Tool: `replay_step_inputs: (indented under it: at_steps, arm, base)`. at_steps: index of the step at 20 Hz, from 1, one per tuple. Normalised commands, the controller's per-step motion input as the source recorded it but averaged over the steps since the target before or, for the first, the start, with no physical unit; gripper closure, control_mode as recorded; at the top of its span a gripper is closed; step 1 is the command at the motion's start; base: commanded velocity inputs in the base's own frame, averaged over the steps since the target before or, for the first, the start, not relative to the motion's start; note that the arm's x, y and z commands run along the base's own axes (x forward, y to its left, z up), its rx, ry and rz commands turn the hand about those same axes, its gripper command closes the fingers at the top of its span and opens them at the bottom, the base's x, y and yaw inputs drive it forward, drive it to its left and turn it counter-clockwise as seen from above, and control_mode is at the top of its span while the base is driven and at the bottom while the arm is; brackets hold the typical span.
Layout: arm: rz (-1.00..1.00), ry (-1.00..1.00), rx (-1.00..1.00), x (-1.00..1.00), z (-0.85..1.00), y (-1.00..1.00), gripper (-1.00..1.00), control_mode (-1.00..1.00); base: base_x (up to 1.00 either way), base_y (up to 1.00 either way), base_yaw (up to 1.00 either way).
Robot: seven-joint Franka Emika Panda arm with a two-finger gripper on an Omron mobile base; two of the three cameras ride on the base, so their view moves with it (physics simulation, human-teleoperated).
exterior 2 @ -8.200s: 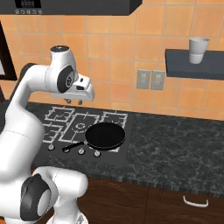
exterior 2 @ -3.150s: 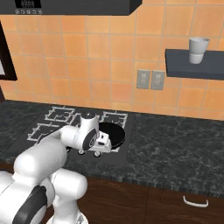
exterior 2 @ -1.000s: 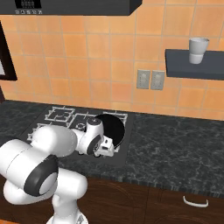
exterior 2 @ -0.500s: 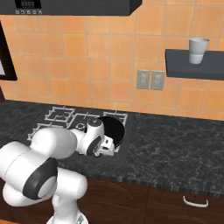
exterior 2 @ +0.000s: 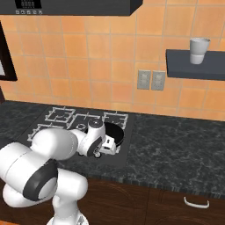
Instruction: Turn off the front right burner of the stove.
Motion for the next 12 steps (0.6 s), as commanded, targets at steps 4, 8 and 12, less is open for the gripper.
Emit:
replay_step_inputs:
  at_steps: [4, 8, 12]
  arm:
    - [0.01, 0.01, 0.00, 0.00, -0.21, 0.03, -1.00, -1.00]
    - [0.01, 0.00, 0.00, 0.00, -0.24, 0.01, -1.00, -1.00]
    - [0.02, 0.00, 0.00, -0.11, -0.10, 0.00, -1.00, -1.00]
  base:
    - [0.00, 0.00, 0.00]
    - [0.00, 0.00, 0.00]
    - [0.00, 0.00, 0.00]
